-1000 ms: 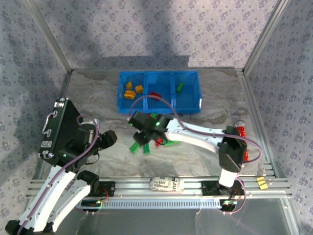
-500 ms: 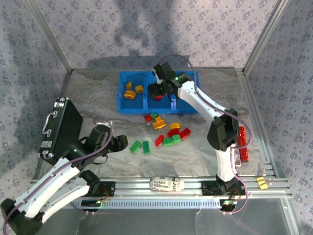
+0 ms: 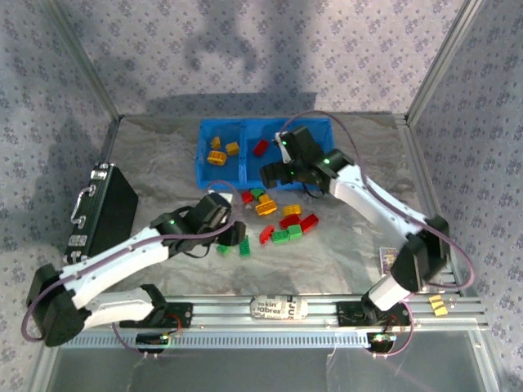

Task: Sort the legos into containers by color
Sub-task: Place the lego in the container, then pick up the lego from the center of the table.

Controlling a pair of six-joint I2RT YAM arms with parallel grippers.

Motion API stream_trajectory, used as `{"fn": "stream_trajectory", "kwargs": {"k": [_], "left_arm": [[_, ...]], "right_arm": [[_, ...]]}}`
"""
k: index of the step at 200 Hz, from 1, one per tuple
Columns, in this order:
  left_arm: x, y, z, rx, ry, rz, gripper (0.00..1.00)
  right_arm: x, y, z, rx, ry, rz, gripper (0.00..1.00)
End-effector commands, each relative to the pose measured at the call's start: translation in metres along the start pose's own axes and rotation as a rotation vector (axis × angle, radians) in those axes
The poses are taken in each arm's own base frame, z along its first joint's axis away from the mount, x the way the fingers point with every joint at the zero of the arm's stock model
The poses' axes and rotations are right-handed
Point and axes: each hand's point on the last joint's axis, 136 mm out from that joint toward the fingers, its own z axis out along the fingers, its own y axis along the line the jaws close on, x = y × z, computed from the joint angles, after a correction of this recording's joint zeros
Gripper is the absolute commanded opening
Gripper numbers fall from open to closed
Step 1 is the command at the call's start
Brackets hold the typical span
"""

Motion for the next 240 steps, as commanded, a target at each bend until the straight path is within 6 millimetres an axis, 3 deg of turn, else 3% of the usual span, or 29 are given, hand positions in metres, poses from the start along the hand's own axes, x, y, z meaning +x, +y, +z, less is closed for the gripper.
{"fn": "stream_trajectory", "kwargs": {"k": [1,25,34,38,61,118,240], "left_arm": [[-0.010,-0.030,0.012,0.080,0.028,0.086,0.63],[0.002,-0.042,0.038,0.040,0.134,0.164,0.64],[0.007,-0.041,0.049,0.011,0.169,0.177,0.64],[0.008,-0.041,0.053,0.006,0.180,0.179,0.64],[0.012,-0.044,0.069,0.006,0.218,0.196,0.65],[0.017,-0.045,0.102,-0.013,0.293,0.238,0.65],[0.019,-0.040,0.137,-0.019,0.352,0.221,0.49]], "right_arm": [[0.010,-0.009,-0.017,-0.004,-0.041,0.050,0.99],[0.030,-0.022,-0.032,-0.002,-0.048,0.088,0.99],[0.026,-0.024,-0.038,-0.017,-0.087,0.109,0.99],[0.038,-0.028,-0.034,-0.015,-0.064,0.117,0.99],[0.054,-0.037,-0.036,-0.043,-0.061,0.165,0.99],[0.075,-0.048,-0.037,-0.067,-0.054,0.208,0.98],[0.095,-0.060,-0.034,-0.067,-0.035,0.250,0.98]]}}
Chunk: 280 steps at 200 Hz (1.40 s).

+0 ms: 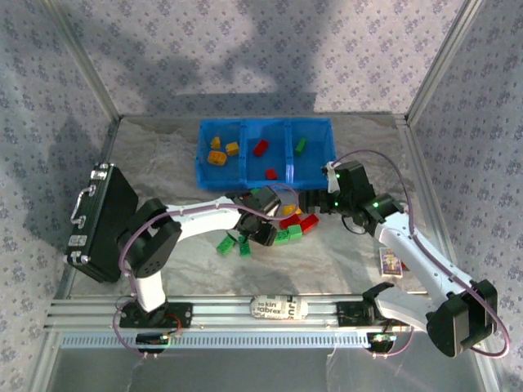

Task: Sort the legos into containers by color
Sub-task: Pick up the lego from the center of the table, then place the lego in the container, then pick up the lego from the center of the table.

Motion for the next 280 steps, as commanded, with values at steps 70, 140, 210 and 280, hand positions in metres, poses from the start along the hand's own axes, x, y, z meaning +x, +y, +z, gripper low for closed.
{"fn": "stream_trajectory", "kwargs": {"k": [70,140,210,280], "left_arm": [[-0.027,0.004,-0.020,-0.009,-0.034,-0.017,0.25],[-0.155,0.039,-0.115,-0.042,-0.287,-0.079,0.25],[-0.192,0.058,-0.119,-0.170,-0.321,-0.081,0.81],[-0.110,0.055,-0.135,-0.053,-0.417,-0.170,0.80]], "right_arm": [[0.002,-0.004,-0.006,-0.023,-0.018,0.029,0.97],[0.008,-0.001,-0.005,-0.050,-0.019,0.052,0.96],[0.020,-0.009,-0.005,-0.014,0.008,0.059,0.96],[0.045,-0.038,0.022,0.132,0.141,0.179,0.86]]}}
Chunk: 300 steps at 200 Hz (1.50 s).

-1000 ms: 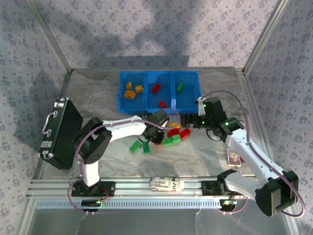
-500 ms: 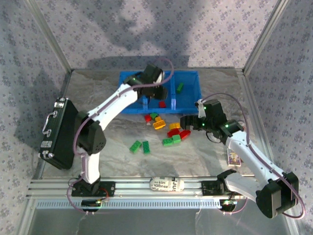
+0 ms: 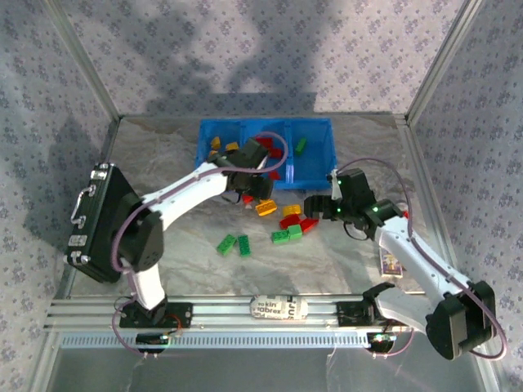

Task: Sort the legos into containers by color
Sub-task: Pick up the lego from the center of the table.

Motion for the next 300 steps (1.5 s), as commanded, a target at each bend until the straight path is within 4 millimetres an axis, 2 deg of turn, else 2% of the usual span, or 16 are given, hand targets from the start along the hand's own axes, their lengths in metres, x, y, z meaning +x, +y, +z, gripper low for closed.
{"fn": "stream_trajectory", "kwargs": {"k": [1,51,70,115,156,232,259,300], "left_arm": [[-0.013,-0.004,-0.035,0.079,-0.147,-0.073,0.80],[0.039,0.002,-0.045,0.106,-0.148,-0.114,0.78],[0.055,0.006,-0.045,0.105,-0.146,-0.127,0.78],[0.086,0.022,-0.047,0.093,-0.140,-0.173,0.77],[0.099,0.032,-0.055,0.087,-0.163,-0.197,0.77],[0.112,0.042,-0.054,0.072,-0.164,-0.214,0.76],[0.113,0.044,-0.055,0.067,-0.170,-0.219,0.76],[0.114,0.045,-0.054,0.072,-0.170,-0.226,0.75]], "right_arm": [[0.011,-0.018,0.010,0.086,0.065,0.076,0.85],[0.028,-0.029,0.040,0.174,0.184,0.214,0.72],[0.032,-0.031,0.050,0.214,0.206,0.270,0.73],[0.026,-0.033,0.065,0.288,0.186,0.382,0.72],[0.028,-0.033,0.082,0.351,0.202,0.412,0.68],[0.037,-0.025,0.108,0.389,0.244,0.413,0.66],[0.046,-0.025,0.112,0.406,0.261,0.407,0.65],[0.061,-0.030,0.107,0.431,0.273,0.405,0.53]]}}
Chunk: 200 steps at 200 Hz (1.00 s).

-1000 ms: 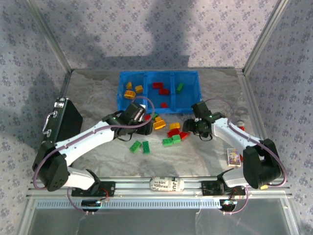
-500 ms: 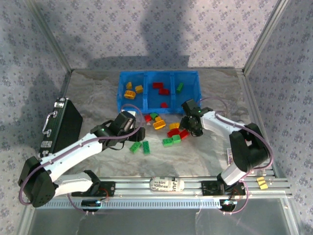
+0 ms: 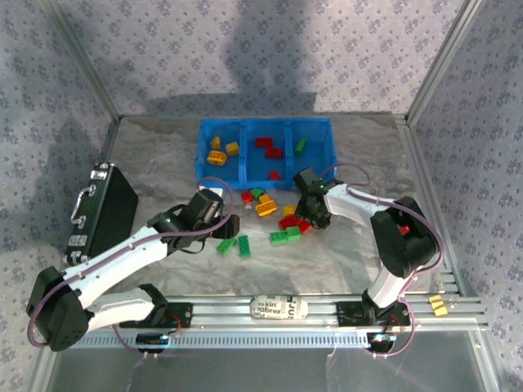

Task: Sort the legos into containers by color
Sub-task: Pick up the lego from the center of the table, then place the lego in the container.

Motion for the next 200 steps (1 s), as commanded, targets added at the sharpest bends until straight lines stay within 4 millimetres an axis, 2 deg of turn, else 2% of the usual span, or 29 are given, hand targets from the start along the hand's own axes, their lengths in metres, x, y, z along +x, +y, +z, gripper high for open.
{"fn": "stream_trajectory", "kwargs": {"k": [1,21,56,89,106,129,134,156,174,190,200], "left_arm": [[-0.002,0.004,-0.001,-0.006,-0.022,-0.018,0.75],[-0.002,0.004,-0.001,-0.003,-0.022,-0.020,0.75],[-0.005,0.005,-0.001,-0.002,-0.027,-0.027,0.75],[-0.007,0.006,-0.005,-0.005,-0.032,-0.028,0.74],[-0.007,0.008,-0.006,-0.005,-0.035,-0.031,0.74],[-0.003,0.008,-0.005,0.003,-0.020,-0.028,0.74],[-0.001,0.007,-0.004,0.003,-0.011,-0.025,0.73],[0.007,0.005,-0.002,-0.008,0.022,-0.007,0.73],[0.010,0.001,-0.005,-0.005,0.022,0.005,0.73],[0.011,0.000,-0.008,0.000,0.013,-0.003,0.73],[0.012,0.000,-0.010,0.007,0.009,-0.010,0.73]], "right_arm": [[0.009,-0.016,0.003,0.061,0.003,0.013,0.52],[0.012,-0.021,0.000,0.071,-0.002,0.008,0.45],[0.011,-0.023,-0.007,0.068,-0.010,-0.007,0.41],[-0.002,-0.016,-0.039,0.052,-0.074,-0.045,0.29],[-0.015,-0.001,-0.064,0.012,-0.129,-0.083,0.26],[-0.034,0.029,-0.096,-0.070,-0.190,-0.160,0.25],[-0.044,0.045,-0.109,-0.119,-0.213,-0.177,0.25],[-0.069,0.084,-0.130,-0.191,-0.238,-0.243,0.25],[-0.091,0.117,-0.140,-0.210,-0.250,-0.309,0.24],[-0.111,0.145,-0.131,-0.222,-0.236,-0.342,0.26],[-0.123,0.158,-0.122,-0.227,-0.207,-0.357,0.32]]}}
